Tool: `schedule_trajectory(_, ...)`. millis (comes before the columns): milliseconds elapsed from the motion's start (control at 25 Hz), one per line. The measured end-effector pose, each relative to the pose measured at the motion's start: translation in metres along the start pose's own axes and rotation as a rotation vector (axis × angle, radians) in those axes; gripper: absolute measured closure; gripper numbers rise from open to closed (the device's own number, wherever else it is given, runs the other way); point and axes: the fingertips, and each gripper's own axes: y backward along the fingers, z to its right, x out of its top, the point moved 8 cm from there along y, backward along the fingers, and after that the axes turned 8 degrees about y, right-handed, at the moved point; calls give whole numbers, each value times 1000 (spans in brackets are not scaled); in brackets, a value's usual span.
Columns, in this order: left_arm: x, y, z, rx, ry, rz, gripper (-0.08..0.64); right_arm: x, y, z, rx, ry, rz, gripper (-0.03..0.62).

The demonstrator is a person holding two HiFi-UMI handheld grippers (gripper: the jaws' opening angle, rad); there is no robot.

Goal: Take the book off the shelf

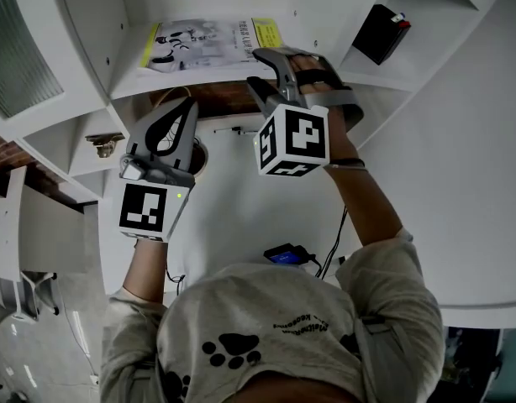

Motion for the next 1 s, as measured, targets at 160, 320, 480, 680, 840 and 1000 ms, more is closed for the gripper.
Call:
schedule_trajectory(160, -2, 1, -3, 7, 13, -4, 551, 3, -4, -1, 91, 14, -21, 414)
schedule_trajectory(320, -5, 2, -3, 6, 16, -4, 551, 6, -3, 0, 136, 37, -33, 506)
schedule_trajectory(480, -4, 2, -2, 4, 7, -9, 551, 7, -2, 1, 139, 59, -35, 518)
schedule_trajectory(680, 2, 3, -2, 23, -78, -20, 551, 12, 10, -1, 128, 65, -18, 520)
schedule_trajectory(840, 6, 1, 2, 69, -311, -77, 549, 16, 22, -5, 113, 65, -5, 520)
schedule_trajectory(1000, 1, -14, 9, 88, -599, -189, 443, 17, 29, -5, 107, 69, -2, 520)
